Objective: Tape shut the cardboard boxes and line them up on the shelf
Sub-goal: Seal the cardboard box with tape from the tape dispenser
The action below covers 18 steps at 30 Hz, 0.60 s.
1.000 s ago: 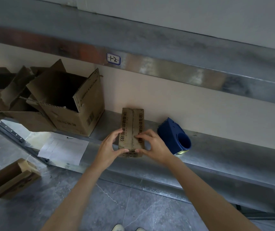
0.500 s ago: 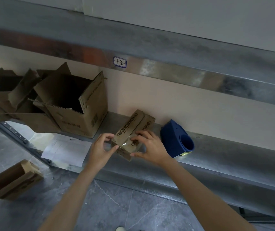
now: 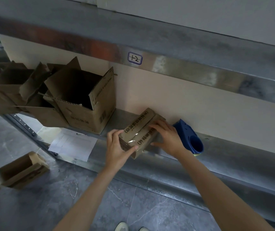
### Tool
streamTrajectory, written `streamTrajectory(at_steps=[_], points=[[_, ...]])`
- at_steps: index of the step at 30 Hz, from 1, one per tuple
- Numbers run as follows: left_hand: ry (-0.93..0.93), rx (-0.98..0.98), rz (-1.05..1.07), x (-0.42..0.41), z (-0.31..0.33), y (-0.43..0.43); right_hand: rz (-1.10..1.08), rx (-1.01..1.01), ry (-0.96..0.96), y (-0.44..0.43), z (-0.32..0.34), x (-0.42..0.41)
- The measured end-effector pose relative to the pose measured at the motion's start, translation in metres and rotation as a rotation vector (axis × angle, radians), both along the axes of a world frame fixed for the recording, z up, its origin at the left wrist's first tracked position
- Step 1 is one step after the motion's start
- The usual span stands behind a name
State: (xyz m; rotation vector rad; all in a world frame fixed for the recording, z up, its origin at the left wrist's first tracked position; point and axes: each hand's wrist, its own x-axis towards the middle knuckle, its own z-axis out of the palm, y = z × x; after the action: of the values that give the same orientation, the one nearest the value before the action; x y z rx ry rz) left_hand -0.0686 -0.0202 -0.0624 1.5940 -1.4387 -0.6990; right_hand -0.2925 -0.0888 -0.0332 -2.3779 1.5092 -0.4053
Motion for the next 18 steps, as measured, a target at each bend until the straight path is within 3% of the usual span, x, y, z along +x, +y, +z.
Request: streamTrajectory(at_steps=[6,13,18], points=[[0.037,0.116,-0.163,0.037,0.005,-0.020,-0.021,0.062,0.020,-0.008,-0.006,-0.013],[0.038,0.130,-0.170,0.030,0.015,-0.046,-0.108,-0.067,-0.130,0.011,-0.009,-0.012],[-0.072,0.112,-0.144,0.008,0.013,-0.059,-0.228,-0.127,-0.091,0.005,-0.009,-0.006]])
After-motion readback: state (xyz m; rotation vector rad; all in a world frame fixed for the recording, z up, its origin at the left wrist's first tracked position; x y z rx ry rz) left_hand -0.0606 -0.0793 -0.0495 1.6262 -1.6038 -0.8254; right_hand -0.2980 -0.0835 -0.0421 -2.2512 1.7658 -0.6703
